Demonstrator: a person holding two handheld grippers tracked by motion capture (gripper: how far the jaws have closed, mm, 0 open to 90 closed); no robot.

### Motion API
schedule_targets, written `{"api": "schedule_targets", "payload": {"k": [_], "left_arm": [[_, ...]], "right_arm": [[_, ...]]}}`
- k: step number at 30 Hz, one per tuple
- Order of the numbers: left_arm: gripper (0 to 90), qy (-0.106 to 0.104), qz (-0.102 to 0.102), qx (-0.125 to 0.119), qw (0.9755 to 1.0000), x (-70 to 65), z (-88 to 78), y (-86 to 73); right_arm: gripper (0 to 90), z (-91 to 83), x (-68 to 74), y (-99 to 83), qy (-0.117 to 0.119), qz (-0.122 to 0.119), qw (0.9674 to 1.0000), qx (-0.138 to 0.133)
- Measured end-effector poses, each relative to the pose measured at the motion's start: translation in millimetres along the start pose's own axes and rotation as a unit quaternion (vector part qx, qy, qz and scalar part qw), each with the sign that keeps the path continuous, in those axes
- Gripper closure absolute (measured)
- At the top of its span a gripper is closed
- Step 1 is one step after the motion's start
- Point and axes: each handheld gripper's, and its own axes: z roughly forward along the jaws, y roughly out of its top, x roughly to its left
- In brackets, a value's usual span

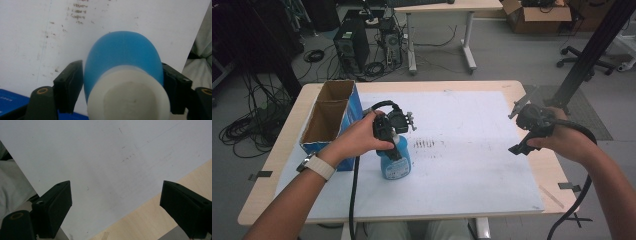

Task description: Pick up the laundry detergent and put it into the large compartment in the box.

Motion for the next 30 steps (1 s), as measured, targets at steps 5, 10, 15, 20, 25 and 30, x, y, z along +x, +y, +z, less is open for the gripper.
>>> {"api": "schedule_targets", "payload": {"k": [5,10,15,20,25,30], "left_arm": [[32.4,-0.003,-0.001,0.000,1.0000,0.1,1.3,0.6],[36.7,-0.006,0.002,0.003,1.0000,-0.6,0.9,1.9],[37.2,-0.008,-0.003,0.004,1.0000,0.1,0.7,2.1],[37.4,-0.007,-0.006,0.006,0.9999,-0.5,-0.1,1.8],[37.5,-0.008,-0.018,0.008,0.9998,0.2,-2.0,0.6],[37.5,-0.012,-0.031,0.012,0.9994,1.1,-13.7,-0.9]], "right_arm": [[10.5,0.3,-0.3,-0.4,0.000,0.001,1.0000,0.001],[10.5,1.1,-0.6,-0.4,0.001,0.001,1.0000,0.001],[10.5,1.6,-0.5,-0.3,0.002,0.001,1.0000,0.000],[10.5,1.9,-1.0,-1.6,0.002,0.001,1.0000,0.000],[10.5,2.0,-1.4,-2.1,0.002,0.001,1.0000,0.000],[10.5,1.0,-1.4,-2.8,0.002,0.002,1.0000,-0.002]]}}
